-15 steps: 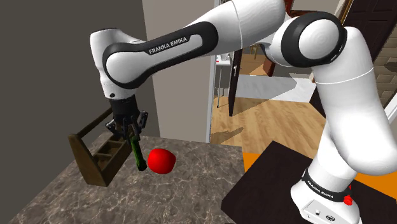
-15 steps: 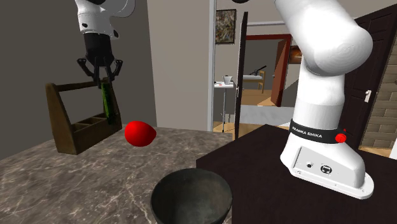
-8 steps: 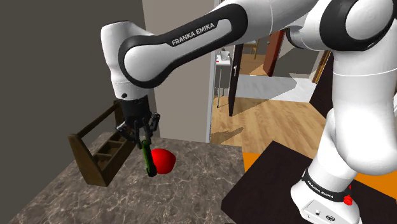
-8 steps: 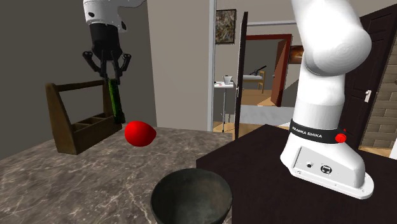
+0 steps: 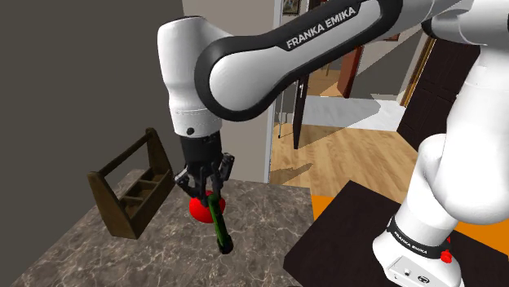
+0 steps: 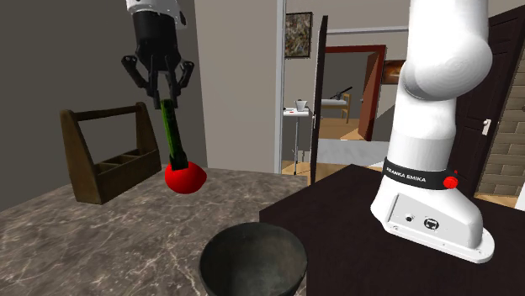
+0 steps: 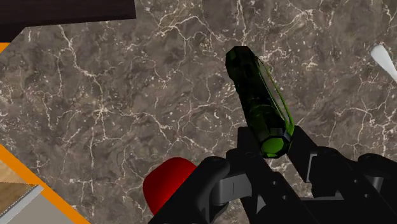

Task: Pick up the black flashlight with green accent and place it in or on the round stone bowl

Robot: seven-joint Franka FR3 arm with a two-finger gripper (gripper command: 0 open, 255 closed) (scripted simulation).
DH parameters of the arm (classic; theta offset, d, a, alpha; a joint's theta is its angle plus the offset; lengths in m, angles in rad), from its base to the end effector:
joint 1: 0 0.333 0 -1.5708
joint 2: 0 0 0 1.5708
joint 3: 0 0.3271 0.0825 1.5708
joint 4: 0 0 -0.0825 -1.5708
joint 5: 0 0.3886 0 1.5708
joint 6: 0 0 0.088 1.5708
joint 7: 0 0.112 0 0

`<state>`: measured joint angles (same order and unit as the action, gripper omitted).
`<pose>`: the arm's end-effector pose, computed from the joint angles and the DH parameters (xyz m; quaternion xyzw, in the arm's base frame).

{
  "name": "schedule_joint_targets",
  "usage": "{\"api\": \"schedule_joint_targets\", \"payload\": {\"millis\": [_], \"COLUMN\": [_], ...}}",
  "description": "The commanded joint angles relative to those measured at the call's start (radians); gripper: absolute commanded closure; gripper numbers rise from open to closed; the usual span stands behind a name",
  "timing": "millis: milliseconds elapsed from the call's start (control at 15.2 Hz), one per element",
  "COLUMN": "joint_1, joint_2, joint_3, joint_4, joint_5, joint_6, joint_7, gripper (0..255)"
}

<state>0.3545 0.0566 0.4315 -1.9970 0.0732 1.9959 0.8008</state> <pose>0.3973 0.4007 0.4338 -0.9984 0.0233 0.0504 0.0126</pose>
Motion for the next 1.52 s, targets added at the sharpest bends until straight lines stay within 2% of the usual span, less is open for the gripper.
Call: {"api": "schedule_joint_targets", "payload": {"millis": [0, 528, 1122, 1452], "joint_1": [0.01, 0.082, 0.218, 0.221], "joint_2": [-0.074, -0.342, -0.626, -0.606], "joint_3": [0.014, 0.054, 0.101, 0.121], "joint_4": [-0.072, -0.29, -0.448, -0.5], "joint_5": [0.035, 0.174, 0.324, 0.336], "joint_6": [0.006, -0.016, -0.11, -0.038], "joint_7": [0.008, 0.044, 0.141, 0.135], "gripper": [255, 255, 255, 255]}}
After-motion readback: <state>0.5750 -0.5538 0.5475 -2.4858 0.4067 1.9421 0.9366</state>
